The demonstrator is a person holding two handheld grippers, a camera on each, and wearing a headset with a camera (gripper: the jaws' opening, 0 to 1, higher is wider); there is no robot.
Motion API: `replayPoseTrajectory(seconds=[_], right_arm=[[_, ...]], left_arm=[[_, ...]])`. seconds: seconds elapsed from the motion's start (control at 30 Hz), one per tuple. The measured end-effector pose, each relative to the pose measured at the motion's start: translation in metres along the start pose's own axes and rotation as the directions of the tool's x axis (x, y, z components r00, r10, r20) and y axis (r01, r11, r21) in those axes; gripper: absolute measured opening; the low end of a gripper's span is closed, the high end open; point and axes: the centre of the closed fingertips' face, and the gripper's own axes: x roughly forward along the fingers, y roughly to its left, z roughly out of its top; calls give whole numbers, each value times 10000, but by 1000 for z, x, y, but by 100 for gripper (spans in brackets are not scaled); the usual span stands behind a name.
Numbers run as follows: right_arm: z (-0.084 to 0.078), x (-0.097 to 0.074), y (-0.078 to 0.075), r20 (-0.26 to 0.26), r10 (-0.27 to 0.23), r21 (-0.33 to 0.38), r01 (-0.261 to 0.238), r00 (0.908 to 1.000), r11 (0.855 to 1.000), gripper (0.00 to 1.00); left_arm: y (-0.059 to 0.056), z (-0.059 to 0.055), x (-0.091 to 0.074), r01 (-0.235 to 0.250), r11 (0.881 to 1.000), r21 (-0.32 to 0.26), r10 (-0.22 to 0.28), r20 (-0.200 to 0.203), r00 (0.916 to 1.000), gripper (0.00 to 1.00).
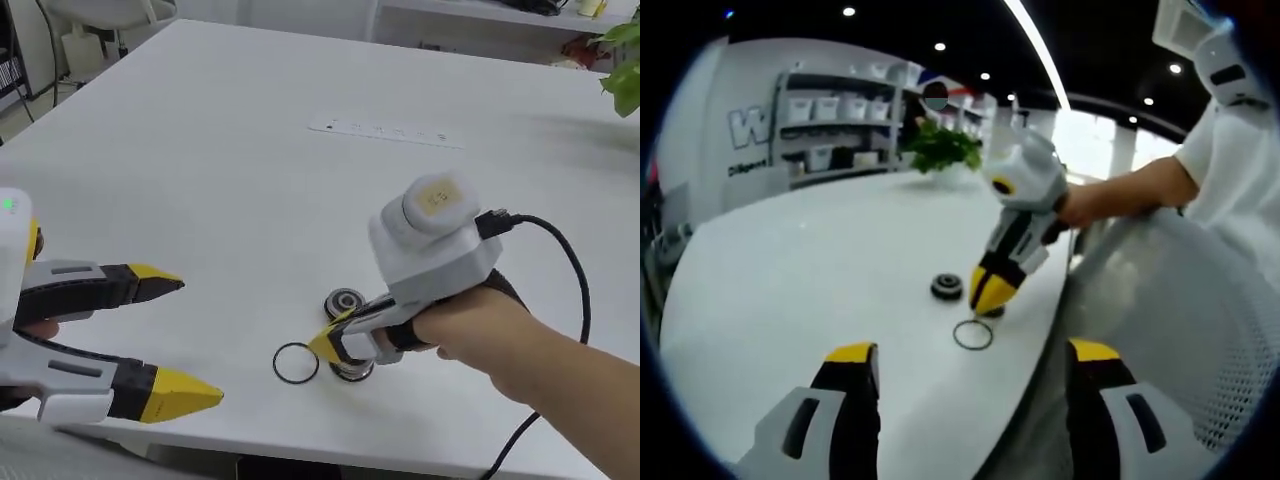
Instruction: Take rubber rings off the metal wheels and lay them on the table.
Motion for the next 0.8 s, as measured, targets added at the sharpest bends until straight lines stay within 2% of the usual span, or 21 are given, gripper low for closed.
replayPoseTrajectory(seconds=[0.27, 0.53, 0.73, 0.8], right_arm=[[8, -15, -5, 483, -131, 145, 124, 9987, 9998, 4], [19, -33, -8, 1099, -287, 146, 272, 9935, 9995, 5], [21, -52, -14, 1426, -433, -264, 475, 9888, 9985, 8], [21, -60, -18, 1662, -538, -312, 598, 9846, 9977, 8]], left_arm=[[-1, 1, 0, 34, 10000, -42, -33, 32, 10000, 77], [-2, 2, 1, 96, 9999, -105, -95, 115, 9999, 77], [-13, 5, 3, 554, 9984, 125, -553, -27, 9985, 80], [-16, 7, 4, 656, 9966, 507, -648, -168, 9978, 81]])
